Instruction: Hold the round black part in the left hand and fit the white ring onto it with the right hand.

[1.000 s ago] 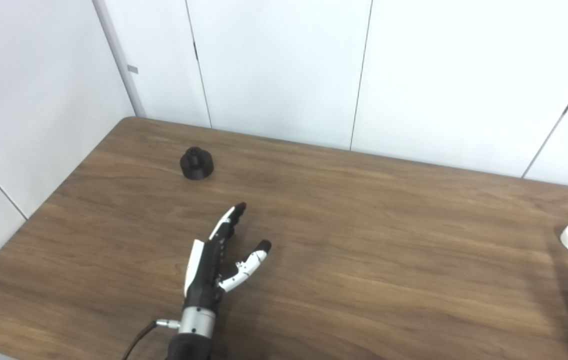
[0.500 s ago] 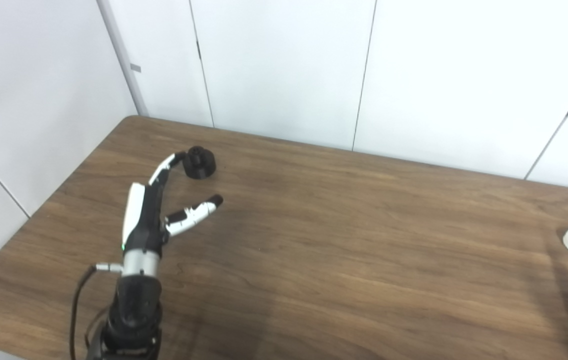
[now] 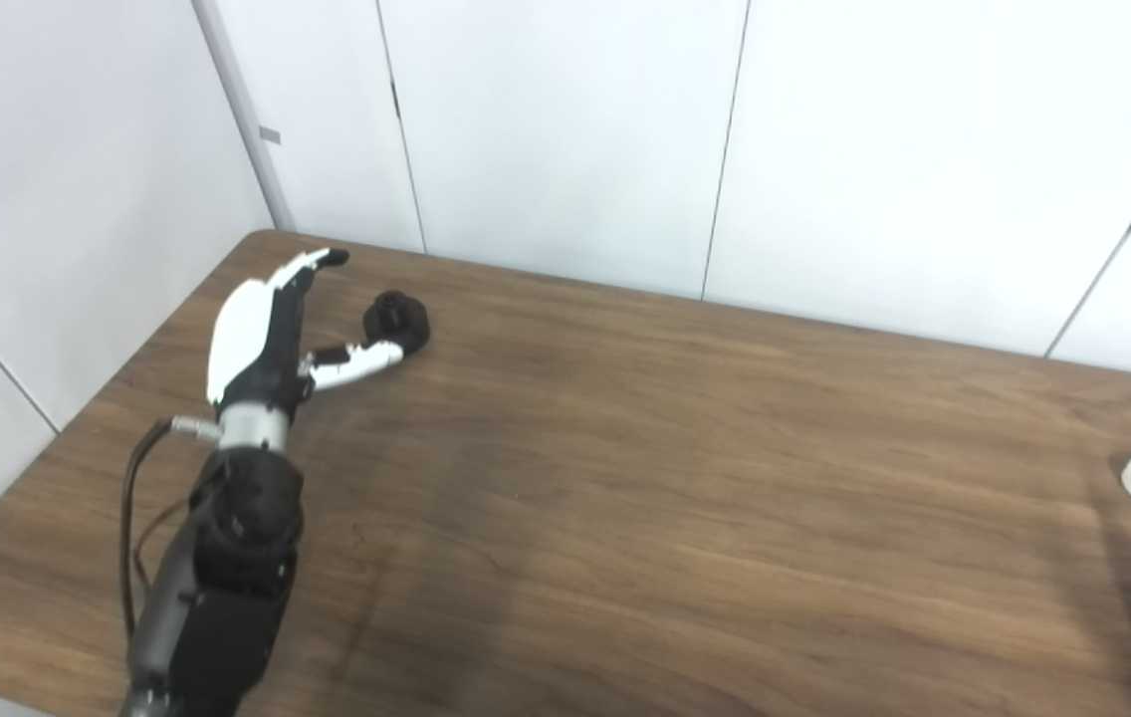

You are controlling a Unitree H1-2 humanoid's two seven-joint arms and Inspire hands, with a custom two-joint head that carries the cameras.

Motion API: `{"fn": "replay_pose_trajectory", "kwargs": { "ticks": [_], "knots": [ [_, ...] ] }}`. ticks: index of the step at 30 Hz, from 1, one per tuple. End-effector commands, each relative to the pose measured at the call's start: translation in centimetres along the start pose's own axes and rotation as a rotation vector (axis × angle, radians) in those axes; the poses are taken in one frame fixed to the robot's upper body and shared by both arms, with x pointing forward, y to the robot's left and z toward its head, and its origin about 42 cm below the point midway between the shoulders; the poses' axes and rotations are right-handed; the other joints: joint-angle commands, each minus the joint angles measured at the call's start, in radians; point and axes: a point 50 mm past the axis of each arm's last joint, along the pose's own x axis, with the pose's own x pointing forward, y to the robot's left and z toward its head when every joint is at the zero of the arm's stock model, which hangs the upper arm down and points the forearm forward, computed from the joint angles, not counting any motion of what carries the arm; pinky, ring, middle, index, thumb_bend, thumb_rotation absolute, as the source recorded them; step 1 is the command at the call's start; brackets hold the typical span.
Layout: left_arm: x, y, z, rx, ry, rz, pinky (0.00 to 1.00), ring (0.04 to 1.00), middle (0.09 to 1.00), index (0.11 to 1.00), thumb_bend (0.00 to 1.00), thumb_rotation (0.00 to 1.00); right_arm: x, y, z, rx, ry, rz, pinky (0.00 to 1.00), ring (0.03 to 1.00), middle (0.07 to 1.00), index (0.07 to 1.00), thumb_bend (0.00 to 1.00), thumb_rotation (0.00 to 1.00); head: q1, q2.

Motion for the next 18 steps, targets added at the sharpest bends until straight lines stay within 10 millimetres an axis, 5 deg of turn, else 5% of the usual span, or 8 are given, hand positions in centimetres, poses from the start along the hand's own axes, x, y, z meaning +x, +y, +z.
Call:
{"fn": "replay_pose_trajectory", "kwargs": {
  "ticks": [1, 18],
  "knots": [
    [1.9, 1.4, 1.3, 0.061, -0.044, 0.064, 1.00, 0.997, 0.965, 0.826, 0.95, 0.34, -3.1, 1.9, -3.7, 0.081, 0.128, -0.019, 1.00, 0.967, 0.977, 0.990, 0.49, 0.99, -0.003, 0.001],
    [7.9, 0.2, 1.0, 0.226, 0.040, -0.009, 1.00, 1.000, 0.973, 0.815, 0.99, 0.35, -3.5, 2.3, -3.7, 0.072, 0.137, -0.027, 0.98, 0.942, 0.953, 0.963, 0.55, 0.94, -0.026, 0.007]
  ]
}}
